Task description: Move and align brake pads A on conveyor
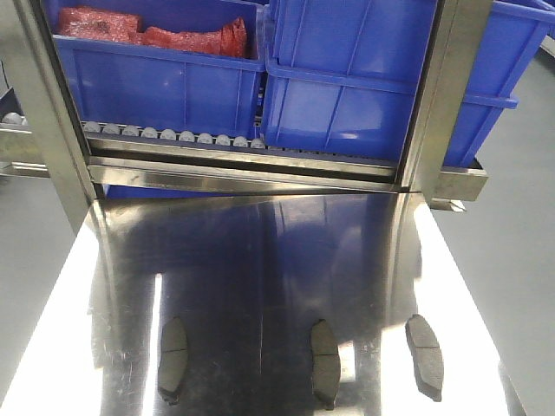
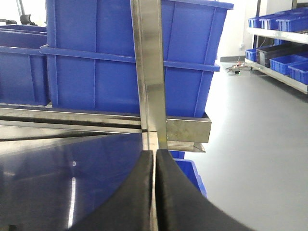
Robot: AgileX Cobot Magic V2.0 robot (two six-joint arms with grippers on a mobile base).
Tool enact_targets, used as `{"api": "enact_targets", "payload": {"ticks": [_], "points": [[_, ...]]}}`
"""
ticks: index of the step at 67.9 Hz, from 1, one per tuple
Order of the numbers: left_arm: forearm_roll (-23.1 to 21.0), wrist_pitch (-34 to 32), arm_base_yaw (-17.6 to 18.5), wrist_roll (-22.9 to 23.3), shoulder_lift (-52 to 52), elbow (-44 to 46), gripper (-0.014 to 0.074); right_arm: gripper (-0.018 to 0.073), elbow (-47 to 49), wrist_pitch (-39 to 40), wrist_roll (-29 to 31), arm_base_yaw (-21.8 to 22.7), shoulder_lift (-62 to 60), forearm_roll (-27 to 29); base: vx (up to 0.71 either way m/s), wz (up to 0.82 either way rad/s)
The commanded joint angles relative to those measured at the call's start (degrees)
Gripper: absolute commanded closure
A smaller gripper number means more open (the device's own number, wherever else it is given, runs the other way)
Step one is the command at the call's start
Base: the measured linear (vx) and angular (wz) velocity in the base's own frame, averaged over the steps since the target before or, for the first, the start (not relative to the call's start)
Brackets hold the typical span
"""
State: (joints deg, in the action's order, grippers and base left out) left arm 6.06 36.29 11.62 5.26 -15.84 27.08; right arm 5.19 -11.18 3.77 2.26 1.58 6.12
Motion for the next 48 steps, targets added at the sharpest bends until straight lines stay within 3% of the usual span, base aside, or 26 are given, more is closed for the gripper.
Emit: {"api": "enact_targets", "payload": {"ticks": [1, 8, 14, 27, 33, 39, 48], "points": [[0.2, -5.2, 0.2, -0.2, -0.4, 1.7, 0.0603, 0.0551, 5.3, 1.3, 0.0, 0.4, 4.1, -0.3, 0.0, 0.0], [0.2, -5.2, 0.2, -0.2, -0.4, 1.7, 0.0602, 0.0495, 8.5, 1.5, 0.0, 0.4, 8.7, -0.9, 0.0, 0.0], [0.2, -5.2, 0.2, -0.2, -0.4, 1.7, 0.0602, 0.0396, 11.3, 2.0, 0.0, 0.4, 12.2, -0.9, 0.0, 0.0], [0.2, -5.2, 0.2, -0.2, -0.4, 1.7, 0.0602, 0.0029, 17.3, 1.8, 0.2, 0.4, 18.6, -1.0, 0.0, 0.0], [0.2, -5.2, 0.2, -0.2, -0.4, 1.7, 0.0602, -0.0098, 19.4, 1.7, 0.7, 0.4, 20.8, -1.5, 0.0, 0.0], [0.2, -5.2, 0.2, -0.2, -0.4, 1.7, 0.0602, -0.0167, 22.3, 1.3, 0.7, 0.4, 23.3, -1.6, 0.0, 0.0], [0.2, -5.2, 0.2, -0.2, -0.4, 1.7, 0.0602, -0.0159, 27.5, 0.9, 0.3, 0.4, 27.5, -1.6, 0.0, 0.0]]}}
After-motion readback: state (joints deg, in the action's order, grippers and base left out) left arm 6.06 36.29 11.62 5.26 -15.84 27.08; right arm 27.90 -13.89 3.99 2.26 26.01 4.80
